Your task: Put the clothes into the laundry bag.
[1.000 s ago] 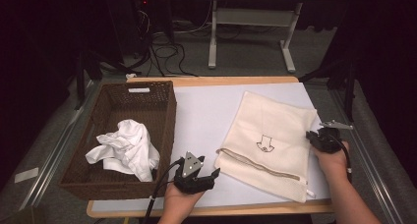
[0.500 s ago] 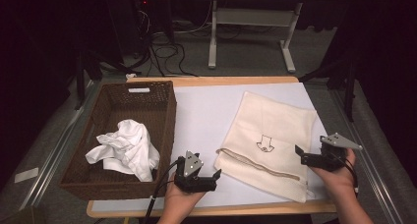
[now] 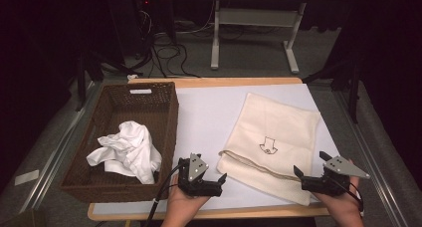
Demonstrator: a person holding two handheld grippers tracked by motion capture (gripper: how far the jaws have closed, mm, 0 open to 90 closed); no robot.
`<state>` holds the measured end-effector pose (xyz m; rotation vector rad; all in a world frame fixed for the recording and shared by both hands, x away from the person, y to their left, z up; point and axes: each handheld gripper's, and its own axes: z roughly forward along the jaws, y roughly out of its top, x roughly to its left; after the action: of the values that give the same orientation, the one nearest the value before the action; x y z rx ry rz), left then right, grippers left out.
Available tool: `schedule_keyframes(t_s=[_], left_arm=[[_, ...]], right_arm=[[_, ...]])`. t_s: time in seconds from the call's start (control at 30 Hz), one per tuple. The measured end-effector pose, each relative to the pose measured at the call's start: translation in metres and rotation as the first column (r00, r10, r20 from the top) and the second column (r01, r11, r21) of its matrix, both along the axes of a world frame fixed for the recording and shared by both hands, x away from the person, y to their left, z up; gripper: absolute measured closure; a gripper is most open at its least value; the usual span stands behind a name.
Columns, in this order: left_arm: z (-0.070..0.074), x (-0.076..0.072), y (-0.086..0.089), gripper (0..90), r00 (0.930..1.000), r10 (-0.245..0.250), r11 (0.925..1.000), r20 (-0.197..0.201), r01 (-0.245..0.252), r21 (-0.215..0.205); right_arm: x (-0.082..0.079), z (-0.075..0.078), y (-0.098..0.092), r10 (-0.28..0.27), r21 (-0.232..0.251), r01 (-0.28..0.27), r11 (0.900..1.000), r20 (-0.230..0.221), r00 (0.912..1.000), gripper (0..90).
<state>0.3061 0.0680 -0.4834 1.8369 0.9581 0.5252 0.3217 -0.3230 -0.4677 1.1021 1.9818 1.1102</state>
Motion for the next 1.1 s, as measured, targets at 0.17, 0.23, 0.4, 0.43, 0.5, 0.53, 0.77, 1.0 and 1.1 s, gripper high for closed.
schedule_keyframes(t_s=[0.17, 0.23, 0.4, 0.43, 0.5, 0.53, 0.77, 1.0, 1.1], left_arm=[[0.012, -0.003, -0.001, 0.7, 0.9995, 0.008, 1.0000, 0.031, -0.008, -0.003], [0.021, -0.005, -0.001, 0.7, 0.9983, 0.016, 0.9999, 0.057, -0.015, -0.008], [0.035, -0.008, 0.005, 0.7, 0.9950, 0.042, 0.9988, 0.091, -0.039, -0.028], [0.037, -0.008, 0.007, 0.7, 0.9946, 0.046, 0.9986, 0.093, -0.043, -0.031], [0.040, -0.008, 0.009, 0.7, 0.9941, 0.050, 0.9981, 0.096, -0.046, -0.040], [0.043, -0.009, 0.011, 0.7, 0.9939, 0.052, 0.9979, 0.098, -0.048, -0.044], [0.068, -0.018, 0.031, 0.7, 0.9849, 0.090, 0.9957, 0.148, -0.085, -0.038], [0.078, -0.019, 0.057, 0.7, 0.9798, 0.137, 0.9901, 0.145, -0.131, -0.052], [0.080, -0.020, 0.067, 0.7, 0.9764, 0.165, 0.9857, 0.139, -0.159, -0.056]], right_arm=[[-0.001, 0.001, 0.000, 0.000, 0.015, -0.001, 1.000, 0.009, 1.0000, 0.4], [0.000, 0.001, 0.001, 0.008, 0.022, -0.009, 1.000, 0.011, 0.9999, 0.4], [0.000, 0.000, 0.006, 0.019, 0.015, -0.020, 1.000, 0.003, 0.9998, 0.4], [0.000, 0.000, 0.007, 0.022, 0.017, -0.022, 1.000, 0.000, 0.9998, 0.4], [0.000, 0.000, 0.008, 0.024, 0.015, -0.024, 1.000, 0.003, 0.9997, 0.4], [-0.001, 0.000, 0.008, 0.021, 0.020, -0.021, 1.000, 0.001, 0.9998, 0.4], [0.001, -0.001, 0.007, 0.021, 0.018, -0.021, 1.000, -0.001, 0.9998, 0.4], [0.002, -0.003, 0.006, 0.022, 0.011, -0.022, 1.000, -0.003, 0.9998, 0.4], [0.002, -0.003, 0.006, 0.022, 0.012, -0.022, 1.000, -0.003, 0.9997, 0.4]])
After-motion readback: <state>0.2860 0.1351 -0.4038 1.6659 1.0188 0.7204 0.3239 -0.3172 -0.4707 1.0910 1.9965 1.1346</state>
